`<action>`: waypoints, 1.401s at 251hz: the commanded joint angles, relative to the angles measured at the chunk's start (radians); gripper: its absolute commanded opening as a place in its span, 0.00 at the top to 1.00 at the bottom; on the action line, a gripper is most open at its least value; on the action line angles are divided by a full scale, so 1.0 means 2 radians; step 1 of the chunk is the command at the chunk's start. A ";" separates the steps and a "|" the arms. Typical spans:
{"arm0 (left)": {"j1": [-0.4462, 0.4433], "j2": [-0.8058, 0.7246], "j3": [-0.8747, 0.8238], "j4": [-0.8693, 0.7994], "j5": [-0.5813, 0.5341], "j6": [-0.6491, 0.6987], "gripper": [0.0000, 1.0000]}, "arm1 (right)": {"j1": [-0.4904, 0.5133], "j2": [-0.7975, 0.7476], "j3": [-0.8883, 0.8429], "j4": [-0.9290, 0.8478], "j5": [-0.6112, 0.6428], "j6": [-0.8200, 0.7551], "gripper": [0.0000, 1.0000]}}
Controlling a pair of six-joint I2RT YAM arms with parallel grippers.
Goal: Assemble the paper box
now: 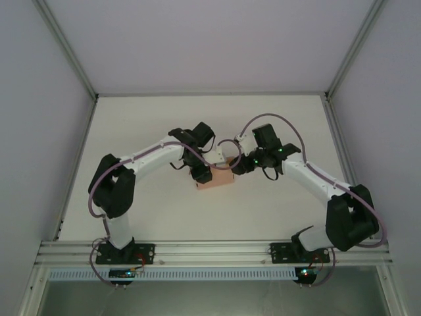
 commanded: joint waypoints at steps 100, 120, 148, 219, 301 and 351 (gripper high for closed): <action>0.000 0.016 -0.018 -0.002 0.007 -0.006 0.59 | -0.005 0.027 0.052 -0.041 0.018 0.006 0.79; 0.000 0.016 -0.018 -0.001 0.007 -0.006 0.59 | 0.000 0.033 0.062 -0.052 0.027 0.011 0.84; 0.000 0.013 -0.020 0.003 0.007 -0.008 0.59 | 0.013 0.034 0.065 -0.059 0.046 0.024 0.93; 0.000 0.012 -0.020 0.008 0.008 -0.017 0.59 | 0.056 0.001 0.049 -0.030 0.113 0.156 1.00; 0.000 0.020 -0.017 0.017 0.003 -0.024 0.59 | 0.071 -0.030 -0.044 0.086 0.128 0.184 1.00; 0.001 0.017 -0.017 0.023 0.001 -0.029 0.58 | 0.092 -0.058 -0.152 0.222 0.177 0.127 1.00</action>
